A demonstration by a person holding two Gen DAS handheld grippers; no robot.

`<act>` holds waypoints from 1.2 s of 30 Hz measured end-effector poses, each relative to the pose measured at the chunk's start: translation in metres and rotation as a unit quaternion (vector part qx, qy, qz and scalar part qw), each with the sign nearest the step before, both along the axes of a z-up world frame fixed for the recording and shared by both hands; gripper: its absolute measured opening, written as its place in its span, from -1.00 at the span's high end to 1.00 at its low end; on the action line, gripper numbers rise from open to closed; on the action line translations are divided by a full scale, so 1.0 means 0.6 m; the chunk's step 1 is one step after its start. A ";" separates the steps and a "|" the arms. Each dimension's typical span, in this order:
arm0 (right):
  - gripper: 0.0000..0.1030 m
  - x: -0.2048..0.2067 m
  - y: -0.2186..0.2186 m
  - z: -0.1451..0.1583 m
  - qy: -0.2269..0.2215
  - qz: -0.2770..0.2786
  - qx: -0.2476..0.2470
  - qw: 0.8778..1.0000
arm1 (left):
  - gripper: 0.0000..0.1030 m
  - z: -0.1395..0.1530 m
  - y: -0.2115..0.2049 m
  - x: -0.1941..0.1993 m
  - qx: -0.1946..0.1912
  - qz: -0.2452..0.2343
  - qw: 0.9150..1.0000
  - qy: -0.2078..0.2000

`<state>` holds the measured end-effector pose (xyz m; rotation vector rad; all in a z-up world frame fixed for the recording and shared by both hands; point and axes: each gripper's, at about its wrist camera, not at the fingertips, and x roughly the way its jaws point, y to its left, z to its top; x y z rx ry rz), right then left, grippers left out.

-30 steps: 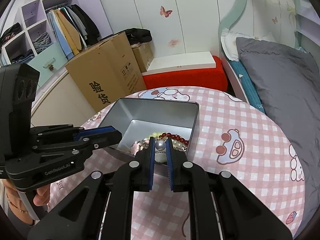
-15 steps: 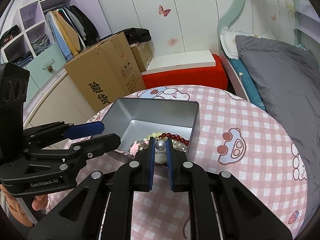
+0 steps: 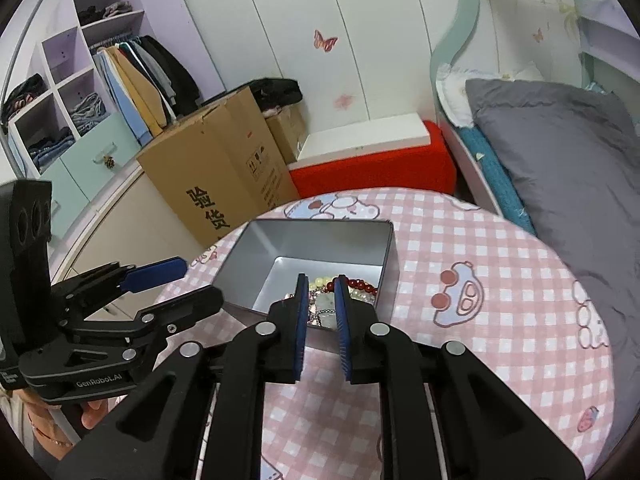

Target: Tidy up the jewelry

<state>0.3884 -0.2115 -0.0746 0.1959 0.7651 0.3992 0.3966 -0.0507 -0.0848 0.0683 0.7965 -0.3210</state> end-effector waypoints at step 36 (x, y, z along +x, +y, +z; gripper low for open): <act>-0.79 -0.488 0.052 0.098 -0.241 -0.089 -0.087 0.963 | -0.84 0.108 0.048 -0.497 -0.009 0.086 0.963 -0.254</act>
